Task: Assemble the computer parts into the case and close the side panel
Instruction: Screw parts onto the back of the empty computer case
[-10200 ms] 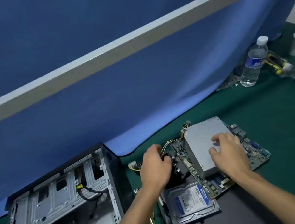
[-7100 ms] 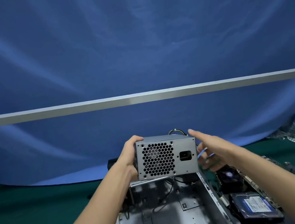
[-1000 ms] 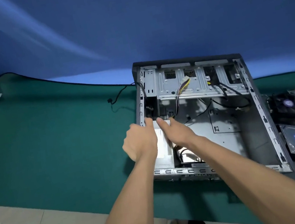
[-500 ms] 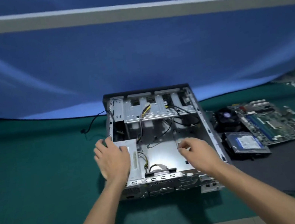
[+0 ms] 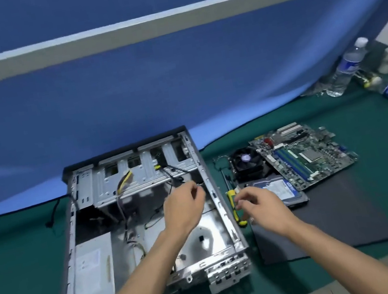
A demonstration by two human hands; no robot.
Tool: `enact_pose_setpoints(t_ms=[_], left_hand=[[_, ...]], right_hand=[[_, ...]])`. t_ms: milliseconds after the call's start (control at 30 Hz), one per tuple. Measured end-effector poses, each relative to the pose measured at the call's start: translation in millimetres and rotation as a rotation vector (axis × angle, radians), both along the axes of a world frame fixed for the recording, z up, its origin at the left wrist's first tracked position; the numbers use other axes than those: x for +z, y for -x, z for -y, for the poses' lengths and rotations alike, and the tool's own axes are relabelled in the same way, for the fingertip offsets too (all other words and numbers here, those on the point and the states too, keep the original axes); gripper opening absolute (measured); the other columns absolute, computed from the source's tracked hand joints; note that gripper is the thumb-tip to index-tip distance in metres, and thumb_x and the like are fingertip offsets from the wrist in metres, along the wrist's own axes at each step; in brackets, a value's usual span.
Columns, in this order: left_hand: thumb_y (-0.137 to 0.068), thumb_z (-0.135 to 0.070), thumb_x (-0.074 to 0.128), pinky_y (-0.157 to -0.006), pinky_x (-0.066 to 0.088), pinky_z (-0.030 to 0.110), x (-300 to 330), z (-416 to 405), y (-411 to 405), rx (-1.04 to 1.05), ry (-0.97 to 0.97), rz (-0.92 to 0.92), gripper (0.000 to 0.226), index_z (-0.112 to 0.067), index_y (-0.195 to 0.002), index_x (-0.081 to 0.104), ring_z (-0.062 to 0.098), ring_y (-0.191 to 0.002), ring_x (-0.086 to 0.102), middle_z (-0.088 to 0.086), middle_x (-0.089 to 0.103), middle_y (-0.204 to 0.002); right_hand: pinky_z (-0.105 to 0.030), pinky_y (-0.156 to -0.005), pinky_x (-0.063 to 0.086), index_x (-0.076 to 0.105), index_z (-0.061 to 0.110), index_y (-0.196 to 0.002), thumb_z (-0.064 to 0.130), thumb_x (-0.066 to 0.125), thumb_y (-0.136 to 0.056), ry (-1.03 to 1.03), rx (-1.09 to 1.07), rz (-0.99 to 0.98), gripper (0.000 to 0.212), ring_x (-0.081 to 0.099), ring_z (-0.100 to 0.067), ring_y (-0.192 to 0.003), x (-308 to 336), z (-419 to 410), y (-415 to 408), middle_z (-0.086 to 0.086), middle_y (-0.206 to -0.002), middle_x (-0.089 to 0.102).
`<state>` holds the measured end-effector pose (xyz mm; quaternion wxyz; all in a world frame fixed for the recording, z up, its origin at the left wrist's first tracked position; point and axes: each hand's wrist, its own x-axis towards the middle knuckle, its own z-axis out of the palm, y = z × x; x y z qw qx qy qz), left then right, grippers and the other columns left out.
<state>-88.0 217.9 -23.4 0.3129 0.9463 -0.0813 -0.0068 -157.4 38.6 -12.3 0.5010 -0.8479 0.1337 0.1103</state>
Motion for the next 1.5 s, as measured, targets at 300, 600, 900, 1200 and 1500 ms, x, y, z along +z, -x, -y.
enact_pose_setpoints(t_ms=[300,600,900,1200,1500], left_hand=[[-0.083,-0.025,0.051,-0.046,0.019,0.025,-15.7,81.9,-42.6,0.185,-0.182,-0.034,0.037,-0.019,-0.055,0.028,0.015,-0.046,0.036,-0.004,0.036,-0.046],[-0.09,-0.024,0.057,-0.044,0.015,0.026,-26.8,92.2,-43.5,0.333,-0.137,0.068,0.053,-0.024,-0.055,0.017,0.015,-0.041,0.03,-0.006,0.026,-0.043],[-0.087,-0.02,0.063,-0.049,0.024,0.025,-31.5,93.3,-45.9,0.346,-0.159,0.143,0.044,-0.018,-0.058,0.03,0.02,-0.044,0.03,-0.003,0.037,-0.046],[-0.077,-0.019,0.057,-0.049,0.021,0.022,-30.1,92.3,-48.5,0.322,-0.142,0.142,0.036,-0.022,-0.056,0.027,0.02,-0.043,0.029,-0.008,0.028,-0.047],[-0.091,-0.024,0.045,-0.051,0.025,0.021,-15.2,91.5,-41.2,0.185,-0.234,0.253,0.019,-0.016,-0.085,0.061,0.023,-0.046,0.057,-0.003,0.058,-0.053]], right_hand=[[-0.033,-0.068,0.053,0.063,0.028,-0.079,0.018,0.061,-0.086,0.058,0.061,-0.074,0.013,0.064,-0.017,-0.072,-42.2,50.7,-51.1,0.008,-0.075,0.067],[-0.029,-0.077,0.045,0.065,0.023,-0.107,0.026,0.055,-0.092,0.367,0.277,-0.083,0.019,0.063,-0.023,-0.098,-90.0,27.2,-115.3,-0.001,-0.106,0.068],[-0.031,-0.066,0.039,0.052,0.01,-0.111,0.004,0.049,-0.09,0.637,0.471,-0.053,0.022,0.064,-0.032,-0.093,-120.8,13.6,-147.8,-0.01,-0.101,0.068],[-0.029,-0.062,0.035,0.056,0.013,-0.102,0.004,0.047,-0.09,0.574,0.353,-0.017,0.017,0.064,-0.029,-0.085,-133.4,10.7,-146.1,-0.007,-0.093,0.068],[-0.028,-0.053,0.044,0.063,0.029,-0.072,0.016,0.065,-0.089,-0.217,-0.087,0.073,0.021,0.05,-0.011,-0.047,-81.2,25.9,-116.6,0.006,-0.053,0.056]])
